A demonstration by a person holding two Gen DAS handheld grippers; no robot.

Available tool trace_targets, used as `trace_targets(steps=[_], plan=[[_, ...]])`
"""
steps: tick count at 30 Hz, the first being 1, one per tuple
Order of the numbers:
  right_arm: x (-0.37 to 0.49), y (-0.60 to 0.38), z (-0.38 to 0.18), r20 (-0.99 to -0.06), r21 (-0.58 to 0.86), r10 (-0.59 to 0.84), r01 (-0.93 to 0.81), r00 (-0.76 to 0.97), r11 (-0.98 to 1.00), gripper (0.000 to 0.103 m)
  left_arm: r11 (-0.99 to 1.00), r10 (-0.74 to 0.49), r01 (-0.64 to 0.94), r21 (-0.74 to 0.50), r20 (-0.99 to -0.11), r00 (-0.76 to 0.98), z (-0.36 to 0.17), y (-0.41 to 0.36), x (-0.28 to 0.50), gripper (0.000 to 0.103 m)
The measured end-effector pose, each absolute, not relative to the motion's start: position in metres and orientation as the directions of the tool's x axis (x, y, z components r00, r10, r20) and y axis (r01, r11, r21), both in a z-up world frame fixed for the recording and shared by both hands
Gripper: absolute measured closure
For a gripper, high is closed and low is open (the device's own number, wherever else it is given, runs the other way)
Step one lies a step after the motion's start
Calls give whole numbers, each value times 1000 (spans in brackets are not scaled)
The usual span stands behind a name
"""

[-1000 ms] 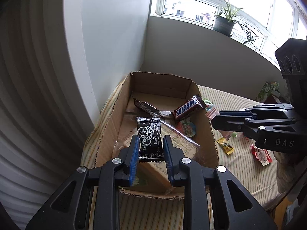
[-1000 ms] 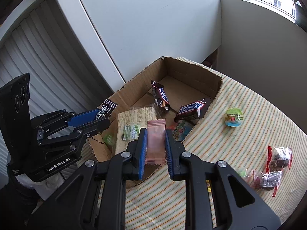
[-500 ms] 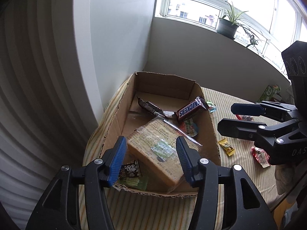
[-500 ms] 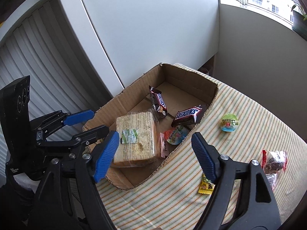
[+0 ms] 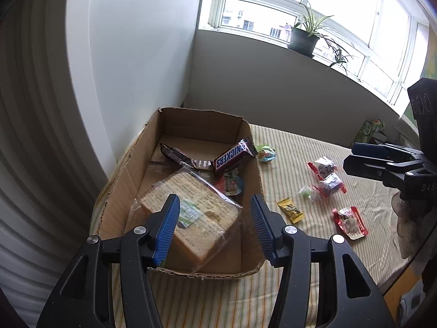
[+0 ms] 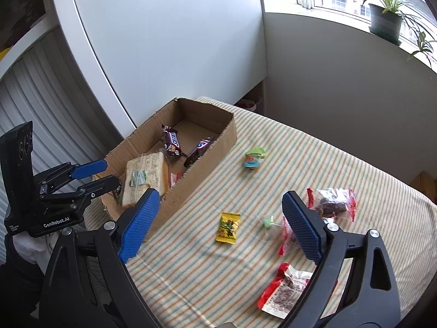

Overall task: Organize snacks
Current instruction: 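Withdraw both tools from the box back over the remaining snacks, then grasp a bag of dried fruit with the left tool while the right tool grasps the red-white pouch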

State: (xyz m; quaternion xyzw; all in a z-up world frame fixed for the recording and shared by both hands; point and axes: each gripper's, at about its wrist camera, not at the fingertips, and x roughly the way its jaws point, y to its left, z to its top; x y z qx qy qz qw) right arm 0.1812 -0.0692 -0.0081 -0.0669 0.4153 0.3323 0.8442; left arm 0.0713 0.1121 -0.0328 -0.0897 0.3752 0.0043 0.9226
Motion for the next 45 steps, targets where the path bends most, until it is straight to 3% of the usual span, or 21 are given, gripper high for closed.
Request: trace_targets(steps=[20, 30, 45], plan=[[187, -209, -48, -795, 173, 396, -453, 460, 874, 10, 976, -212, 118, -181, -704, 677, -41, 8, 86, 50], [171, -210, -74, -827, 132, 425, -610, 366, 781, 10, 970, -237, 191, -148, -732, 639, -50, -30, 114, 50], [171, -189, -99, -861, 71, 473, -878, 185, 474, 10, 939, -277, 328, -107, -800, 532, -78, -77, 177, 50]])
